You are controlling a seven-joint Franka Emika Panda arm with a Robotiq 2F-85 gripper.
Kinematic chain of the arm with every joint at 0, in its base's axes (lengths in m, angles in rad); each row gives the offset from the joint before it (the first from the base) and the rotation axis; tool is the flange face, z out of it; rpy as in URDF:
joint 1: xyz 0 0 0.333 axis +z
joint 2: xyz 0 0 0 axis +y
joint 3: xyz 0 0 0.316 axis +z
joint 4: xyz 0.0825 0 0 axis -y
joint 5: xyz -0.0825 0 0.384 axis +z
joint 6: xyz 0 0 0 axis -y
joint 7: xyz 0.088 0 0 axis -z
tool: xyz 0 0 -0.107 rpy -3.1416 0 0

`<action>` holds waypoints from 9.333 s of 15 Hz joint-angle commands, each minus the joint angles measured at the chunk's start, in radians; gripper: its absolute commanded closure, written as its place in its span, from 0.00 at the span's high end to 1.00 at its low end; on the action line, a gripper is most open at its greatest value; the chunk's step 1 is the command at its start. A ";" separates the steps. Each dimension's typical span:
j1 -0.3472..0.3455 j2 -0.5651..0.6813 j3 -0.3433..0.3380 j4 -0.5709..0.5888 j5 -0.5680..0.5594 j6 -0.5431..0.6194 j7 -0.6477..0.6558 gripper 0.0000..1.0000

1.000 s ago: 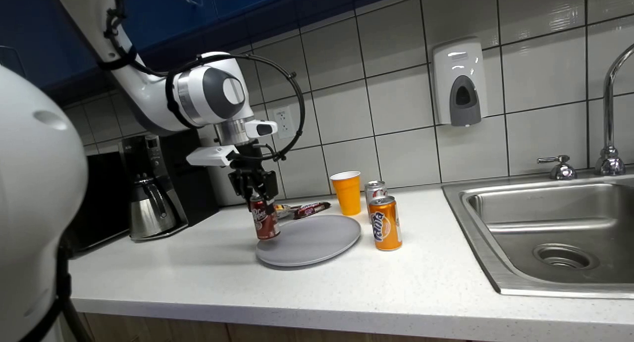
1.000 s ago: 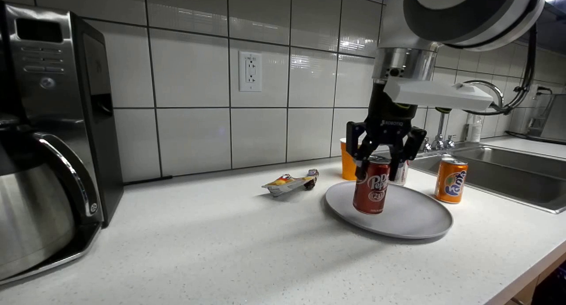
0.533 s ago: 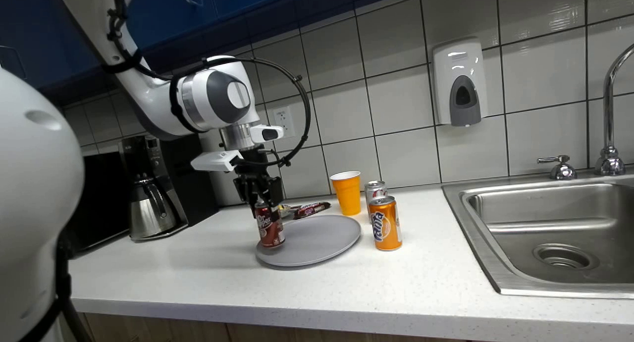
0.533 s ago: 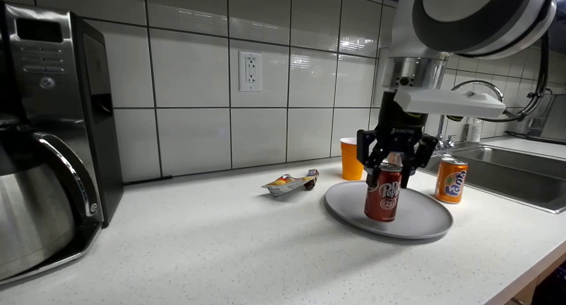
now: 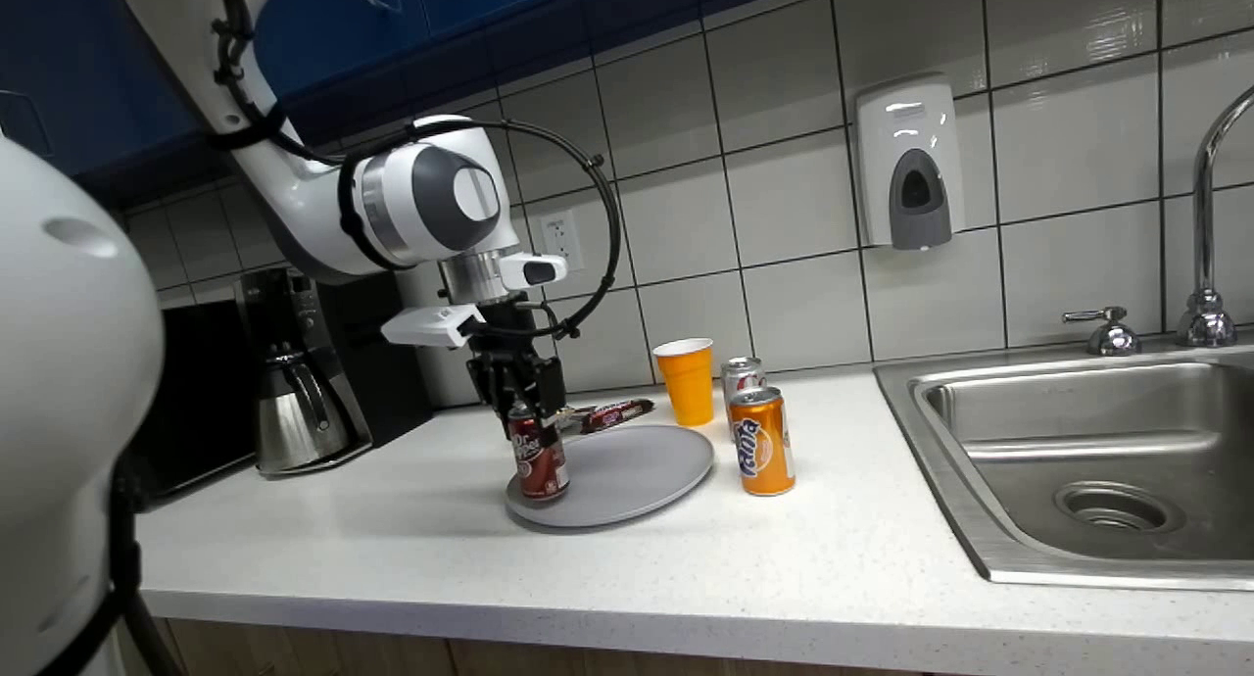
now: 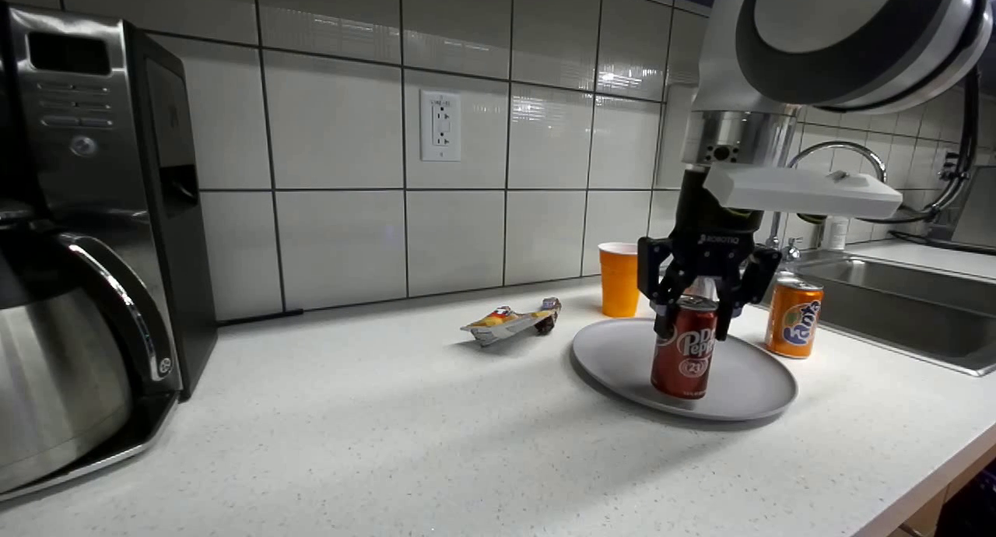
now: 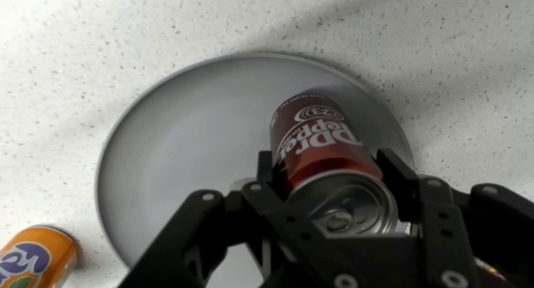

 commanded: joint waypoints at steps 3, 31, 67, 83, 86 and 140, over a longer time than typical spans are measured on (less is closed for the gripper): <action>-0.023 -0.016 0.004 -0.025 0.003 0.027 -0.026 0.38; -0.176 -0.211 -0.013 -0.025 -0.028 -0.076 0.045 1.00; -0.324 -0.064 -0.126 0.106 -0.124 -0.102 0.126 1.00; -0.300 0.028 -0.134 0.133 -0.237 -0.116 0.334 1.00; -0.300 0.055 -0.151 0.149 -0.231 -0.122 0.320 1.00; -0.114 0.083 -0.158 0.170 -0.296 -0.066 0.391 0.38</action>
